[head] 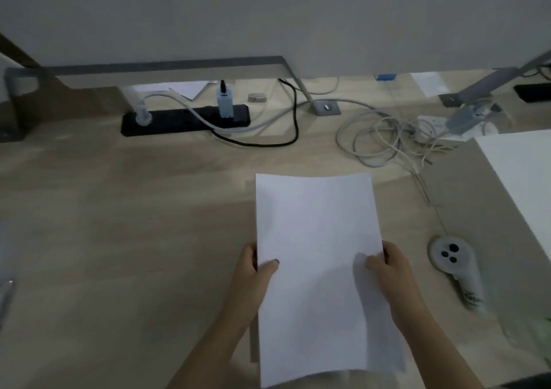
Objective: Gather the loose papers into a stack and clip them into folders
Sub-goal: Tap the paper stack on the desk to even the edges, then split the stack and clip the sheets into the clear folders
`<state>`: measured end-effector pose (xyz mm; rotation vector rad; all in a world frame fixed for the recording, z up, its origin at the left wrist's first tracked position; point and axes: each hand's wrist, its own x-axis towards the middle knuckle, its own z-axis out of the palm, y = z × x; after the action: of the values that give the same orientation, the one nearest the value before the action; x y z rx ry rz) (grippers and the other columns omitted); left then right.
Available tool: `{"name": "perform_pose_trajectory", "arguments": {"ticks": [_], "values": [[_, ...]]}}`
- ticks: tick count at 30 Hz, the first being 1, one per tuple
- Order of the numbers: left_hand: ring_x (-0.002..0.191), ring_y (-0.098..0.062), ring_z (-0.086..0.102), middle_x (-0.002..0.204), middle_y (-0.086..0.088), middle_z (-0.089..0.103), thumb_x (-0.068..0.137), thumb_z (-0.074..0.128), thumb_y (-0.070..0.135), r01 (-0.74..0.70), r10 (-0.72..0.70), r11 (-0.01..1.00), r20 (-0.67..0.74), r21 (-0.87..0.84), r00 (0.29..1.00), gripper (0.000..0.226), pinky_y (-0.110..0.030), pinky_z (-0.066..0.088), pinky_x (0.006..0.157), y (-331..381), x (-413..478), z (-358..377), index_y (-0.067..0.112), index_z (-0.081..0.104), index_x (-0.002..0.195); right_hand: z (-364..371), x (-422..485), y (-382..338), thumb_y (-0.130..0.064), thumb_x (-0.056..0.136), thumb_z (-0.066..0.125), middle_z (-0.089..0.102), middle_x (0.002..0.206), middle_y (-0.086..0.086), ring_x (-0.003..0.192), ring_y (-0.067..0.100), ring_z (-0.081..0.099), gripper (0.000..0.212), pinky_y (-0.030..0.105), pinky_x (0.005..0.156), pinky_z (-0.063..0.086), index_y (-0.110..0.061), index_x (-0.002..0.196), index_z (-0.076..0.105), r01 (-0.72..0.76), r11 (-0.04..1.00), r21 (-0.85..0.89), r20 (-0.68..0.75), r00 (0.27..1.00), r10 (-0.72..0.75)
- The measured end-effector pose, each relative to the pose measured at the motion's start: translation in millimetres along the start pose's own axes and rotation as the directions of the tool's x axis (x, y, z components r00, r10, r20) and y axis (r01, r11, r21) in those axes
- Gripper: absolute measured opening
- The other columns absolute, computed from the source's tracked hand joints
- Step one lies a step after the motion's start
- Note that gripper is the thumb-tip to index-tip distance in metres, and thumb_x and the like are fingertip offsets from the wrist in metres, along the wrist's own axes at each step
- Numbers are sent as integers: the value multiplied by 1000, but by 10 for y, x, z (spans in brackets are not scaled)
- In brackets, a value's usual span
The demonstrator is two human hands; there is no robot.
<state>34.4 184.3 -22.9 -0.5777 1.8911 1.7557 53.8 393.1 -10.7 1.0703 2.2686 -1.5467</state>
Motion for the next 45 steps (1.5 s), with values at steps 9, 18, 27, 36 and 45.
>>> {"name": "perform_pose_trajectory", "arguments": {"ticks": [9, 18, 27, 36, 45], "values": [[95, -21, 63, 102, 1, 63, 86, 56, 9, 110, -106, 992, -65, 66, 992, 24, -41, 50, 90, -123, 285, 1082, 24, 50, 104, -689, 648, 333, 0, 92, 43, 54, 93, 14, 74, 22, 46, 22, 28, 58, 35, 0, 112, 51, -45, 987, -153, 1, 999, 45], [91, -15, 62, 94, 13, 61, 87, 54, 15, 130, -106, 972, -128, 195, 986, 21, -42, 51, 90, -159, 393, 1358, 27, 49, 103, -795, 906, 497, -4, 94, 43, 36, 65, -4, 52, 4, 41, 15, 18, 57, 39, -15, 104, 46, -78, 989, -125, -16, 997, 77], [107, -24, 59, 118, -2, 62, 89, 53, 16, 114, -75, 945, -134, 308, 988, 32, -41, 46, 96, -148, 415, 1391, 13, 49, 120, -837, 821, 497, -1, 88, 50, 52, 126, 15, 112, 35, 51, 45, 38, 91, 43, -7, 131, 42, 6, 961, -277, -25, 1000, -13], [109, -15, 55, 123, 4, 52, 85, 57, 19, 47, 2, 927, -130, 371, 992, 41, -31, 43, 96, -196, 346, 1039, 17, 45, 125, -747, 579, 314, -2, 89, 50, 32, 145, 20, 133, 33, 34, 60, 39, 106, 32, -6, 144, 26, 91, 940, -330, -45, 993, -111], [78, 5, 53, 97, 0, 60, 87, 54, -1, -137, 170, 975, -190, 176, 967, 21, -1, 39, 67, -232, 121, -242, 16, 54, 100, 339, -113, -250, -13, 92, 52, 43, 137, 5, 126, 17, 43, 50, 26, 100, 35, -16, 140, 37, 370, 880, -298, 212, 925, -317]]}}
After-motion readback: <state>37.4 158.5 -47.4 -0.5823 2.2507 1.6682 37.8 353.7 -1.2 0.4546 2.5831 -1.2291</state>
